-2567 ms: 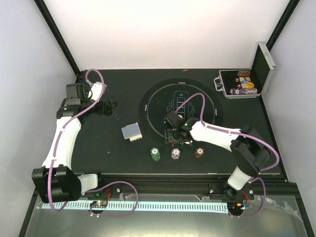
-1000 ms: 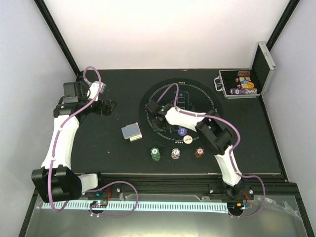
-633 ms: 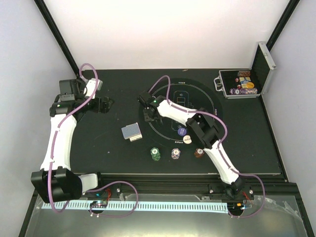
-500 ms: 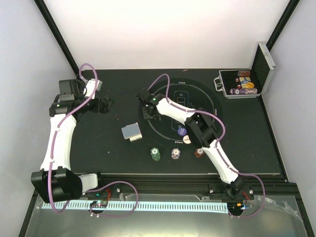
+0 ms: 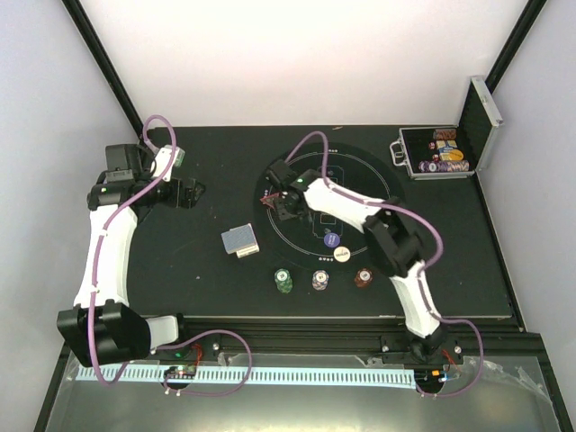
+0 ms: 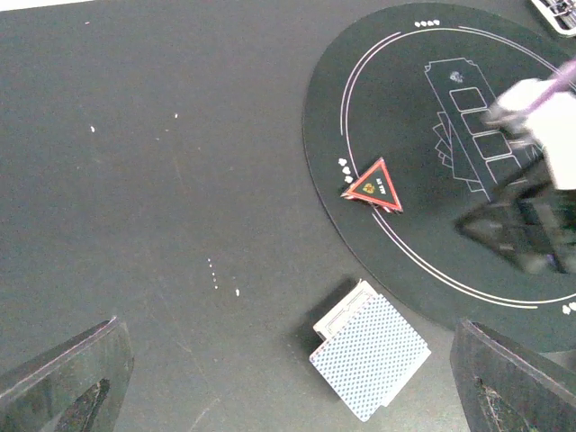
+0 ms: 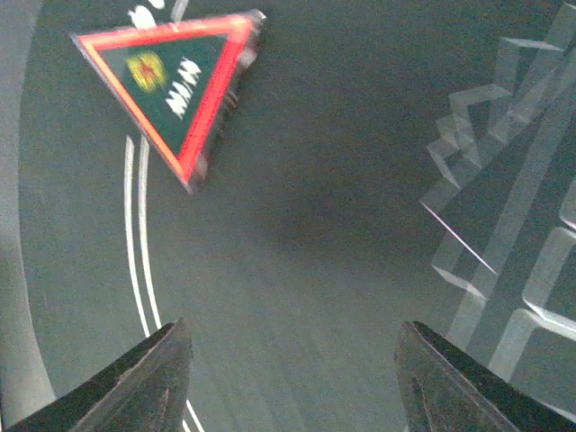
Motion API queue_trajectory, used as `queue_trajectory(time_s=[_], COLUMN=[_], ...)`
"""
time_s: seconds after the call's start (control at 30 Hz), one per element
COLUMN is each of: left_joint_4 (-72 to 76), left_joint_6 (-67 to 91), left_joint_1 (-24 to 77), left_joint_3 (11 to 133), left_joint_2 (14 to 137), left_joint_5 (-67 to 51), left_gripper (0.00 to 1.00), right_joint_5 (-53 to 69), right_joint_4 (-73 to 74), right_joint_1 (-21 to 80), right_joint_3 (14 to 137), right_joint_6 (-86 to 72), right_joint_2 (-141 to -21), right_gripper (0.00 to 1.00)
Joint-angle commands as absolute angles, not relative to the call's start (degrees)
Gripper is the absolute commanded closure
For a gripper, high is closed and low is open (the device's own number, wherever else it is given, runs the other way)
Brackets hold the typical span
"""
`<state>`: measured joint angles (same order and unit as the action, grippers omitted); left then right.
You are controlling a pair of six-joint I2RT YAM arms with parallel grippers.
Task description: Distribute texas hold em gaming equipment
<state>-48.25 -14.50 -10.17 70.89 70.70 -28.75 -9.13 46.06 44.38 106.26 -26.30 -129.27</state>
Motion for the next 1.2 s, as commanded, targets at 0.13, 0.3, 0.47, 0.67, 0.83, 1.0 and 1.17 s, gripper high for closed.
queue_trajectory(time_s=[0.13,0.3,0.47,0.67,0.83,1.0,1.17], left_joint_4=[-49.85,-49.83,-50.43,-50.9,-50.73,-50.28,-50.23], left_joint_6=[-14.45,-13.98,-14.48,-15.03,-15.2,-15.06,-15.04], left_joint_1=[-10.74,-10.72,-10.75,-10.76,-10.77,-10.74,-10.73], left_joint_3=[71.11,71.85,72.95,73.41,73.39,73.39,73.47], left_joint_2=[71.02,71.1,71.1,70.59,70.49,70.81,71.1], left_joint_5=[-31.66,-33.51,-34.08,-33.9,-33.9,-34.09,-34.11], left_gripper=[0.01,0.01,0.01,0.01,0.01,0.01,0.01], right_joint_5=[-12.97,-13.08,-11.29,-10.58,-10.68,-11.12,-11.56], right_joint_4=[41.03,39.62,37.95,37.14,36.61,36.22,37.09], right_joint_1=[41.71,41.29,40.95,40.61,39.55,38.14,37.55], right_joint_3=[74.27,64.2,61.67,63.05,63.67,64.41,67.68], right_joint_6=[-29.75,-30.71,-30.45,-29.28,-28.51,-27.22,-25.76], right_joint_2=[-103.8,-98.79,-99.37,-103.28,-105.03,-106.15,-108.5], right_gripper=[0.33,0.33,0.33,0.41,0.48,0.57,0.6])
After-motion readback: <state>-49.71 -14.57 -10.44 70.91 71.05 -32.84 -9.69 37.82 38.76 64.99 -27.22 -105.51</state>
